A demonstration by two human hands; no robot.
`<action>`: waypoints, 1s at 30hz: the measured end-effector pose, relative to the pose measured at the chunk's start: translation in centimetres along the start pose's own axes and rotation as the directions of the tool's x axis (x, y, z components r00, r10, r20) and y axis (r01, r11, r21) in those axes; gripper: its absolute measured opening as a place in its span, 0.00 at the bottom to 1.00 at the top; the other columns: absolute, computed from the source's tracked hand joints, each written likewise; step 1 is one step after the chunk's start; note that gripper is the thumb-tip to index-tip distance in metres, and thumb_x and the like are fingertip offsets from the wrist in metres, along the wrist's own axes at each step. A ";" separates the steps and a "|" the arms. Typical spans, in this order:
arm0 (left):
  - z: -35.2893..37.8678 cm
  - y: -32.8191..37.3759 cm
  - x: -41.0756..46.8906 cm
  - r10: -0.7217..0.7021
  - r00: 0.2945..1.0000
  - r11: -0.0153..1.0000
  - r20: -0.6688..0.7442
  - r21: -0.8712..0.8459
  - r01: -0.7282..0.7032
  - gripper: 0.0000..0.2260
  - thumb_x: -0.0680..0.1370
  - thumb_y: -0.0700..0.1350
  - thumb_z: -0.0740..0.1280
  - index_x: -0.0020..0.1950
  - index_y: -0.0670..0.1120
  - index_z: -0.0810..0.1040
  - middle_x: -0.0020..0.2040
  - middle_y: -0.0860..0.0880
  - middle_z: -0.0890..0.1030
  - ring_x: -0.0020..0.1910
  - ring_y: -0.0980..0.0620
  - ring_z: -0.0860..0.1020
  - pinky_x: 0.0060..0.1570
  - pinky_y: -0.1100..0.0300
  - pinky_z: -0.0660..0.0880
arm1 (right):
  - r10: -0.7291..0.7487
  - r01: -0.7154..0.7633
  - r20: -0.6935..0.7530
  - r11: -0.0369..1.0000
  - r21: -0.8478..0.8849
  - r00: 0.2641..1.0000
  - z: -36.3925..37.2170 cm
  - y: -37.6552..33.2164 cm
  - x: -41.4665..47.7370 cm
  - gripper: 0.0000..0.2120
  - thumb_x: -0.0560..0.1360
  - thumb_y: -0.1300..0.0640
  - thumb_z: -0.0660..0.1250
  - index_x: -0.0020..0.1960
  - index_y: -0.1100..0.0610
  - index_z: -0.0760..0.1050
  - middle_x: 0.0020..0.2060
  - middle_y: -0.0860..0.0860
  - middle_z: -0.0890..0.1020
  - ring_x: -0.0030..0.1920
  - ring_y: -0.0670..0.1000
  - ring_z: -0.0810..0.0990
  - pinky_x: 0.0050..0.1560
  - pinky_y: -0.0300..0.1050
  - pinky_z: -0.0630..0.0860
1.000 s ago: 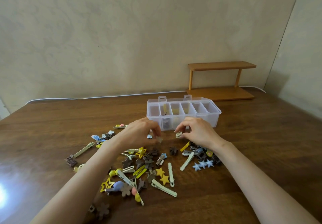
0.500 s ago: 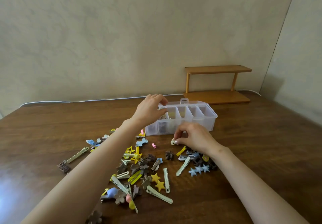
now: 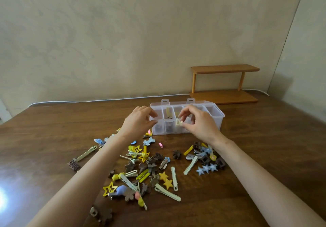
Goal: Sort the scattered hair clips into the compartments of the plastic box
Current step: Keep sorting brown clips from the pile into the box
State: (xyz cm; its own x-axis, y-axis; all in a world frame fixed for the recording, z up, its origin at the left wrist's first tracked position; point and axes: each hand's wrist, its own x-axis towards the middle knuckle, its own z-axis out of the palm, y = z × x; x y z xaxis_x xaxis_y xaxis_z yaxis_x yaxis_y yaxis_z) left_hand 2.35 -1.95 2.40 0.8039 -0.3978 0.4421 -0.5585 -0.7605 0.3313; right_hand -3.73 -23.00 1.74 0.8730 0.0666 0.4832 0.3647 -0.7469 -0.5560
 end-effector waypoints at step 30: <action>1.2 1.2 -3.0 0.091 0.995 0.996 -0.028 -0.012 -0.092 0.09 0.76 0.48 0.67 0.55 0.49 0.77 0.60 0.52 0.73 0.60 0.53 0.68 0.52 0.65 0.64 | 0.281 -0.231 0.442 0.959 -0.165 0.852 -3.2 1.8 -1.6 0.08 0.68 0.52 0.75 0.46 0.44 0.80 0.45 0.42 0.80 0.47 0.39 0.76 0.48 0.41 0.72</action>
State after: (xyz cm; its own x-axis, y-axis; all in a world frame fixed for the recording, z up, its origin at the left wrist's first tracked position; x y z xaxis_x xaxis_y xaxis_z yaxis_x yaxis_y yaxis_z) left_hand -0.48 -2.24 0.50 0.7435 -0.4511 0.4937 -0.6324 -0.7144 0.2996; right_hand -5.50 -26.58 2.17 0.9893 0.1391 -0.0430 0.0950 -0.8407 -0.5331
